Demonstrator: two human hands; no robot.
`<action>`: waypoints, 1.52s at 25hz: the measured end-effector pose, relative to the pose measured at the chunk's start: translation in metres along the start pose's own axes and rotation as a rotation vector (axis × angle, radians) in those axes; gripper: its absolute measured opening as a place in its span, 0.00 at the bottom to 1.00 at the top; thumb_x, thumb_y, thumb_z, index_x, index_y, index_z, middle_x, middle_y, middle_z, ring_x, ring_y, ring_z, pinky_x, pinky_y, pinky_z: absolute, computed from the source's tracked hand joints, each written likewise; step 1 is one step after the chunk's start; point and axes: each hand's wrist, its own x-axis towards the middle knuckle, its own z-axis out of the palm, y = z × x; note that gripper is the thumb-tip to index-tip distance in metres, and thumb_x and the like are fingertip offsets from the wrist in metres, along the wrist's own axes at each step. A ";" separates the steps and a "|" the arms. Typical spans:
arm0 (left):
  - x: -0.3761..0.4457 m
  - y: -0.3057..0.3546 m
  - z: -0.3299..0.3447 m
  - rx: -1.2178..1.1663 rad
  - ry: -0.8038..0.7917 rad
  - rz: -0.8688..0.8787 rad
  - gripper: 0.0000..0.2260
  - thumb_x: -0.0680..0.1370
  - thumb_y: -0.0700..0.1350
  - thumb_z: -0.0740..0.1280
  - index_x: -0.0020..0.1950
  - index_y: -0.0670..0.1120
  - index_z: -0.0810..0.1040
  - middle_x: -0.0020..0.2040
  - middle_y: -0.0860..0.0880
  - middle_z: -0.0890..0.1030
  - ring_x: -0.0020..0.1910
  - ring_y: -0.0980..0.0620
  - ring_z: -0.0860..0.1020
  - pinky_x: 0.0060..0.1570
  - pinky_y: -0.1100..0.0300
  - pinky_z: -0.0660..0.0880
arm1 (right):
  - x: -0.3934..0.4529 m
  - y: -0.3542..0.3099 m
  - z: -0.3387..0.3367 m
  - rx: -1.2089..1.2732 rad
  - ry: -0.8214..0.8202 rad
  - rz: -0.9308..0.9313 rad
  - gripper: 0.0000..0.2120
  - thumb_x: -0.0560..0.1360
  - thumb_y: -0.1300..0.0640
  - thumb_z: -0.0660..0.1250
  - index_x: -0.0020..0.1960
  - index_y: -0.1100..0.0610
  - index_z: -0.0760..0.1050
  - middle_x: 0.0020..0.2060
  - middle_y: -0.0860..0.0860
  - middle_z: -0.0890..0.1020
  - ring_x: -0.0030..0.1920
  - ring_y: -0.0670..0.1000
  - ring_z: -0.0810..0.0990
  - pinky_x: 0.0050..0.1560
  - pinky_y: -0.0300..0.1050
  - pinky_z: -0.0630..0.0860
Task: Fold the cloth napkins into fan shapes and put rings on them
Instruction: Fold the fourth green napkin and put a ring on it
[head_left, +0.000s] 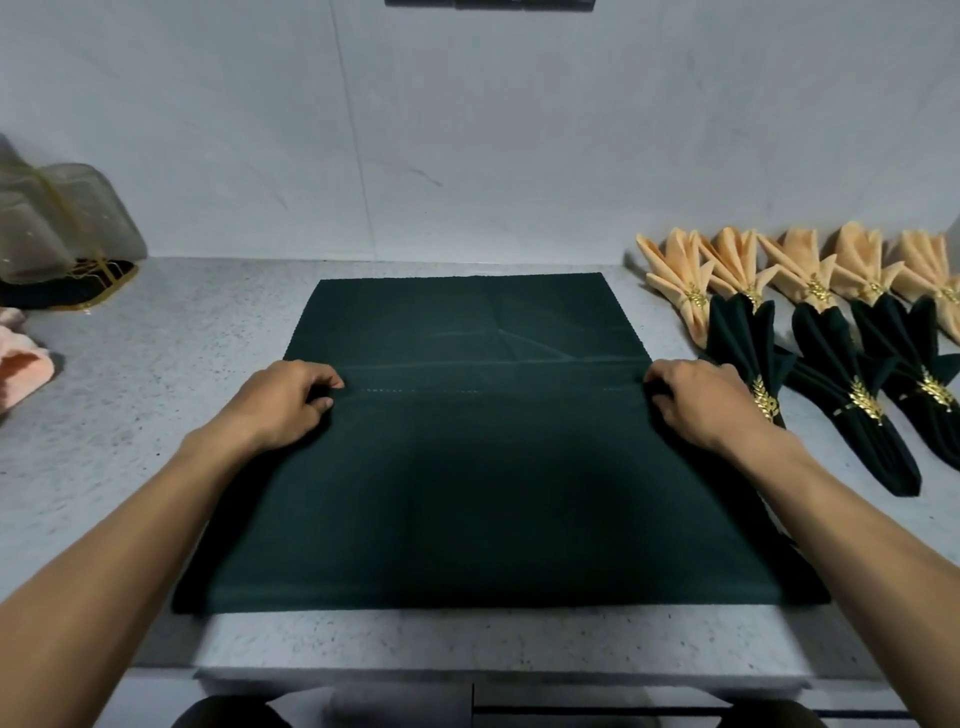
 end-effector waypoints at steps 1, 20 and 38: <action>0.000 -0.002 0.003 0.035 0.006 -0.008 0.09 0.77 0.40 0.69 0.55 0.50 0.81 0.52 0.52 0.82 0.51 0.50 0.78 0.53 0.56 0.73 | 0.000 0.000 0.000 0.015 0.001 -0.006 0.11 0.78 0.58 0.63 0.59 0.53 0.76 0.54 0.55 0.83 0.56 0.59 0.79 0.52 0.49 0.71; -0.125 0.131 0.058 0.011 0.055 0.051 0.22 0.82 0.51 0.52 0.74 0.45 0.68 0.77 0.48 0.64 0.76 0.48 0.63 0.75 0.50 0.56 | -0.100 -0.140 0.007 0.312 0.311 -0.078 0.14 0.73 0.58 0.64 0.56 0.60 0.79 0.58 0.57 0.81 0.57 0.60 0.79 0.59 0.54 0.75; -0.181 0.077 0.064 0.283 0.025 -0.159 0.34 0.75 0.68 0.30 0.80 0.58 0.42 0.81 0.54 0.43 0.79 0.52 0.41 0.77 0.47 0.42 | -0.185 -0.045 0.030 0.156 0.089 0.393 0.28 0.81 0.44 0.53 0.75 0.59 0.63 0.74 0.59 0.65 0.74 0.61 0.61 0.74 0.57 0.59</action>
